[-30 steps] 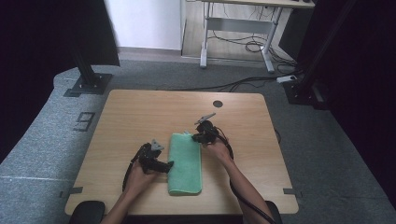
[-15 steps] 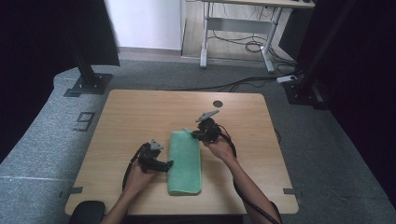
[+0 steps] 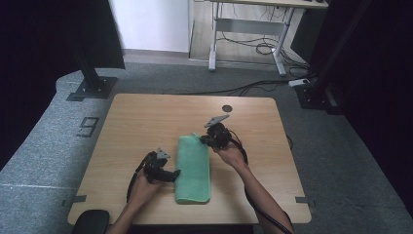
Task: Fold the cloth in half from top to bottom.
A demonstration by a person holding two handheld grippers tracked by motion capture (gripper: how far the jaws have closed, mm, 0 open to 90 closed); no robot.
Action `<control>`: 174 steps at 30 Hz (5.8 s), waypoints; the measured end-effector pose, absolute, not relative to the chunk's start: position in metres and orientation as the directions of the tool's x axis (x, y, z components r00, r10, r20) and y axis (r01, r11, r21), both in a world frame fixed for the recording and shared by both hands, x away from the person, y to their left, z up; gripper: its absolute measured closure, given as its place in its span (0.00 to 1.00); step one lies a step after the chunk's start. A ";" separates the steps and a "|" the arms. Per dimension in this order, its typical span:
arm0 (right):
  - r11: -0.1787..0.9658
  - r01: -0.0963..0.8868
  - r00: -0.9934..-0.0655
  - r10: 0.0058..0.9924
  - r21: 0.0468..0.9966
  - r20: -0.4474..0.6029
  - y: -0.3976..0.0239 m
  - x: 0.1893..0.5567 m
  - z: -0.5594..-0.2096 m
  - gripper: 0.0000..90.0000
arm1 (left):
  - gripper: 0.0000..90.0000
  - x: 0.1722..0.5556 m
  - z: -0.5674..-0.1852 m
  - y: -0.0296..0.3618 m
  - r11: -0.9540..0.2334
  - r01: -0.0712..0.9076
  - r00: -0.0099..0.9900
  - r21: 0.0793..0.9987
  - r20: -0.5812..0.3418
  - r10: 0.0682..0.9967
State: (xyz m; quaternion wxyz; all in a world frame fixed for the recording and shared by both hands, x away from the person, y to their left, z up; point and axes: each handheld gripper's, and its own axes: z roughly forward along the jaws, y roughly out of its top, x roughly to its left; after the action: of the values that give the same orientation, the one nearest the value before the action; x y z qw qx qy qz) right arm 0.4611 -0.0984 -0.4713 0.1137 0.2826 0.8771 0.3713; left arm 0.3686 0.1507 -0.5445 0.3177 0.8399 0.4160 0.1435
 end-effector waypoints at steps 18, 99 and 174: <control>0.556 0.364 -0.849 0.528 0.747 0.021 -0.106 0.427 -0.446 0.94 | 0.09 0.372 -0.546 0.150 -0.439 0.609 0.597 0.661 -0.017 0.802; 0.605 0.415 -0.857 0.510 0.680 0.070 -0.092 0.371 -0.532 0.93 | 0.11 0.386 -0.543 0.172 -0.414 0.649 0.552 0.638 -0.020 0.834; 0.499 0.469 -0.834 0.522 0.729 0.179 -0.126 0.367 -0.524 0.57 | 0.89 0.365 -0.468 0.132 -0.514 0.576 0.772 0.635 -0.217 0.597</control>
State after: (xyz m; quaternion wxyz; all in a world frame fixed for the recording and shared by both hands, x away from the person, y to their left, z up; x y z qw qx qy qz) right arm 0.3668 -0.1264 -0.5240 0.0323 0.2864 0.8650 0.4107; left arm 0.3648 0.1318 -0.4676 0.3593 0.8701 0.3372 0.0148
